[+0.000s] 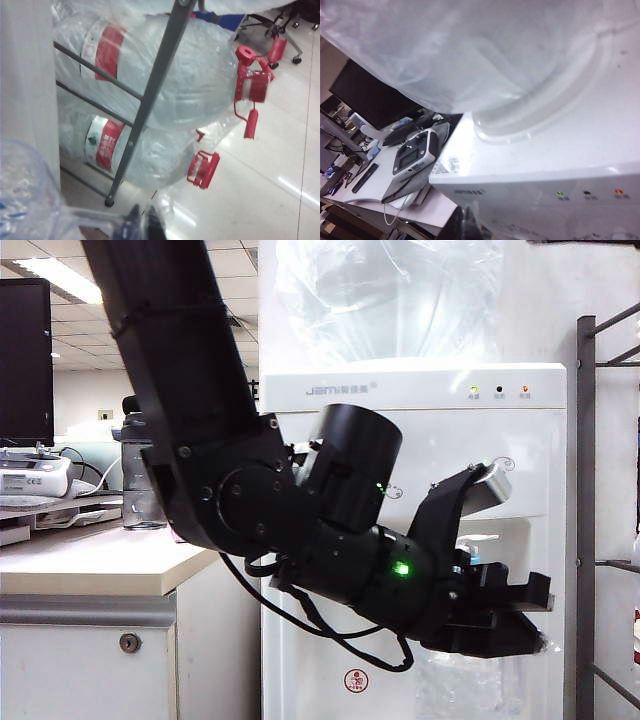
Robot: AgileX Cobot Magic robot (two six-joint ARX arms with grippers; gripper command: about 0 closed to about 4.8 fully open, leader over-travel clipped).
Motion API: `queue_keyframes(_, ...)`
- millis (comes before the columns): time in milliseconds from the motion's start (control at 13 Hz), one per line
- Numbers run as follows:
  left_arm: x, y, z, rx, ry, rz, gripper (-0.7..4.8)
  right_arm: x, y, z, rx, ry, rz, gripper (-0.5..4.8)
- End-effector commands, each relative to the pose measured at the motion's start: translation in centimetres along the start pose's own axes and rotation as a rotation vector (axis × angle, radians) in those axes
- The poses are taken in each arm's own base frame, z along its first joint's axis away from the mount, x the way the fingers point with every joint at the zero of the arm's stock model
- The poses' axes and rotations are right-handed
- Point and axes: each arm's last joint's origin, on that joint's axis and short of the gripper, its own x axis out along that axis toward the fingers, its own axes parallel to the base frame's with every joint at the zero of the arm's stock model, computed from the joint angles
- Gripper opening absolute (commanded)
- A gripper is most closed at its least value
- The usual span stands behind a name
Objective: Pick up the plastic mug from the left desk, go to the cold water outlet of the water dispenser, press the vertical switch to get some water, then put the mug back on the desk.
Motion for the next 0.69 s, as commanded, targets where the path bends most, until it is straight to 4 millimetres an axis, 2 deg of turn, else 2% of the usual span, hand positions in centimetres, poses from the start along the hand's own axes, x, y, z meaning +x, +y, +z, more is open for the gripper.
queue_keyframes(77,0.8,0.9,1.1,-0.004,-0.043,0.014,-0.06,-0.3,0.6,0.5,-0.01,0.0,0.031,-0.08)
queue_keyframes(385,0.8,1.9,1.4,-0.022,-0.04,0.033,-0.07,-0.3,0.6,0.5,-0.011,-0.002,0.032,-0.08)
queue_keyframes(693,1.9,2.4,2.1,-0.024,-0.036,0.034,-0.06,-0.3,0.6,0.5,-0.011,-0.004,0.033,-0.08)
